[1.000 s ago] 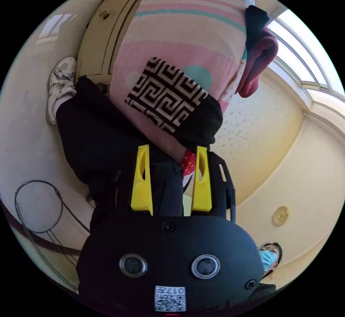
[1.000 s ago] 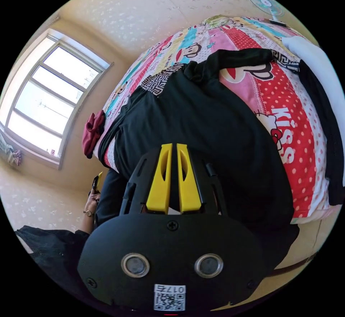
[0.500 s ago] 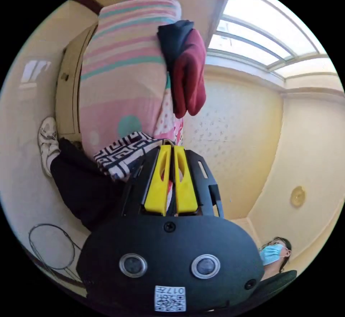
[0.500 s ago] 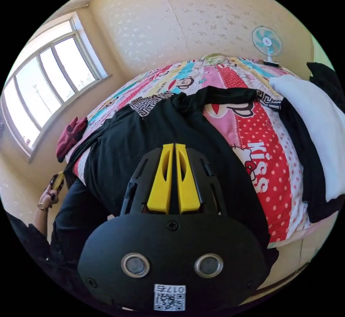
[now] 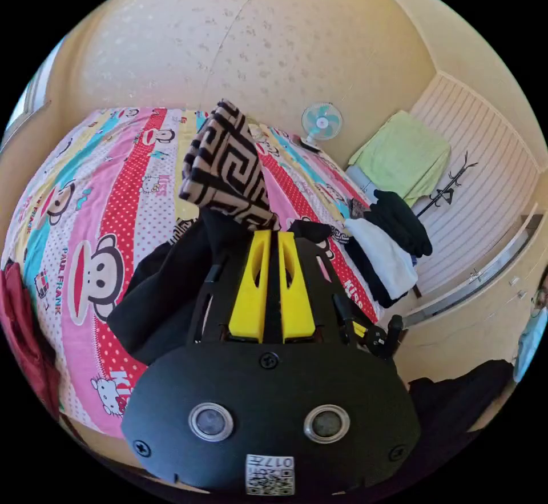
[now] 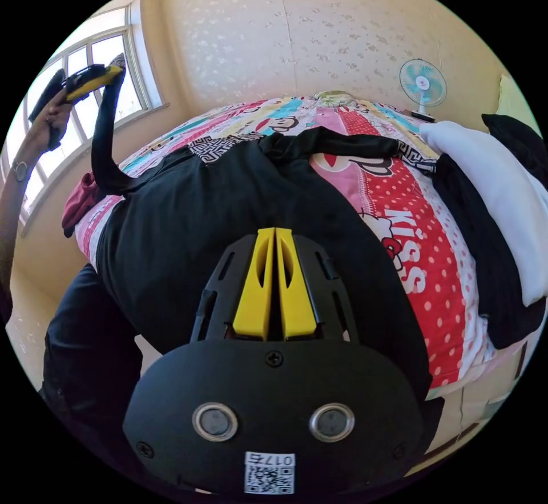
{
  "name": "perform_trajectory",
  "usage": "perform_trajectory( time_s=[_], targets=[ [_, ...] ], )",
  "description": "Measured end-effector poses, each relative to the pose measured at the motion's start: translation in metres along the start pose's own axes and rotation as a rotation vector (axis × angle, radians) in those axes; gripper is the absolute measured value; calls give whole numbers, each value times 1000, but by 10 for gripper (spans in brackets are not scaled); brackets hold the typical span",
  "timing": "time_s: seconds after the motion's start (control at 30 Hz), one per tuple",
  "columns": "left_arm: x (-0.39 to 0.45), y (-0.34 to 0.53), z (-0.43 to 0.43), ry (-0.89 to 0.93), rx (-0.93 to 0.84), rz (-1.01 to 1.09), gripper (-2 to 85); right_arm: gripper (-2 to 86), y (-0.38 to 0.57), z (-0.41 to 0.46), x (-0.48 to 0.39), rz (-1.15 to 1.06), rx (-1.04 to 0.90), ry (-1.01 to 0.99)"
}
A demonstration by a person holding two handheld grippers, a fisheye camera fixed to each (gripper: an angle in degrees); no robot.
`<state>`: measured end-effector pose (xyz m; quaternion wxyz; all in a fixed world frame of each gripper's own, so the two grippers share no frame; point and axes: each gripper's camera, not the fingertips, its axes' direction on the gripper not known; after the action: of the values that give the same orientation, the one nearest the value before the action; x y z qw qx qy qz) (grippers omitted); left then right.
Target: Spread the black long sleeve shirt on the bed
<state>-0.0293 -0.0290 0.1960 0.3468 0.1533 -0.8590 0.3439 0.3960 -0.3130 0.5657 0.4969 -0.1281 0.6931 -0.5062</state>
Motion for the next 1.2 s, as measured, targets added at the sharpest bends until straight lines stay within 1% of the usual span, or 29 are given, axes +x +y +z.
perform_trajectory(
  time_s=[0.07, 0.13, 0.17, 0.23, 0.3, 0.37, 0.47, 0.53, 0.6, 0.67, 0.7, 0.73, 0.77, 0.8, 0.83, 0.87, 0.9, 0.93, 0.97, 1.03, 1.07, 1.13, 1.2],
  targets=[
    [14, 4, 103, 3, -142, -35, 74, 3, 0, 0, 3, 4, 2, -16],
    [14, 24, 147, 20, -206, -98, 99, 3, 0, 0, 9, 14, 4, -47],
    [12, 42, 159, 34, -210, -131, 107, 3, 0, 0, 10, 18, 4, -57],
    [8, 72, 158, 53, -204, -158, 111, 4, -3, 2, 18, 36, 0, -97],
    [3, 105, 141, 34, -189, -187, 116, 4, -6, 5, 23, 49, -8, -120],
    [-5, 155, 106, -43, -143, -256, 130, 5, -10, 8, 26, 58, -18, -132],
    [-8, 217, 76, -161, -128, -351, 151, 10, -15, 12, 27, 61, -30, -130],
    [-8, 246, 72, -214, -145, -398, 163, 19, -20, 12, 28, 63, -39, -131],
    [-10, 268, 77, -219, -161, -450, 168, 38, -24, 3, 33, 80, -34, -148],
    [-11, 285, 96, -100, -161, -495, 173, 62, -25, -23, 42, 123, 33, -92],
    [-11, 287, 103, -72, -164, -503, 175, 68, -23, -43, 50, 171, 89, -9],
    [-7, 290, 116, -75, -162, -506, 166, 72, -22, -59, 61, 233, 120, 71],
    [0, 289, 122, -153, -155, -497, 151, 74, -22, -64, 66, 257, 116, 95],
    [4, 288, 125, -200, -166, -496, 140, 78, -24, -66, 78, 282, 53, 98],
    [14, 283, 132, -268, -198, -465, 104, 81, -28, -56, 89, 282, -68, 58],
    [22, 276, 139, -277, -247, -407, 51, 80, -29, -45, 94, 273, -153, 28],
    [25, 273, 141, -251, -270, -370, 42, 80, -30, -22, 100, 247, -324, -15],
    [26, 270, 143, -176, -307, -322, 24, 70, -28, -20, 97, 179, -310, -11],
    [23, 268, 138, -143, -328, -318, 18, 66, -28, -22, 94, 147, -317, -8],
    [15, 267, 117, -137, -318, -305, 10, 38, -35, -27, 89, 119, -453, -59],
    [11, 267, 98, -137, -303, -287, 7, 35, -35, -30, 89, 127, -470, -89],
    [5, 270, 65, -156, -280, -276, 5, 26, -27, -50, 80, 140, -483, -210],
    [0, 276, 42, -205, -314, -262, 5, 23, -13, -63, 61, 92, -528, -237]
  ],
)
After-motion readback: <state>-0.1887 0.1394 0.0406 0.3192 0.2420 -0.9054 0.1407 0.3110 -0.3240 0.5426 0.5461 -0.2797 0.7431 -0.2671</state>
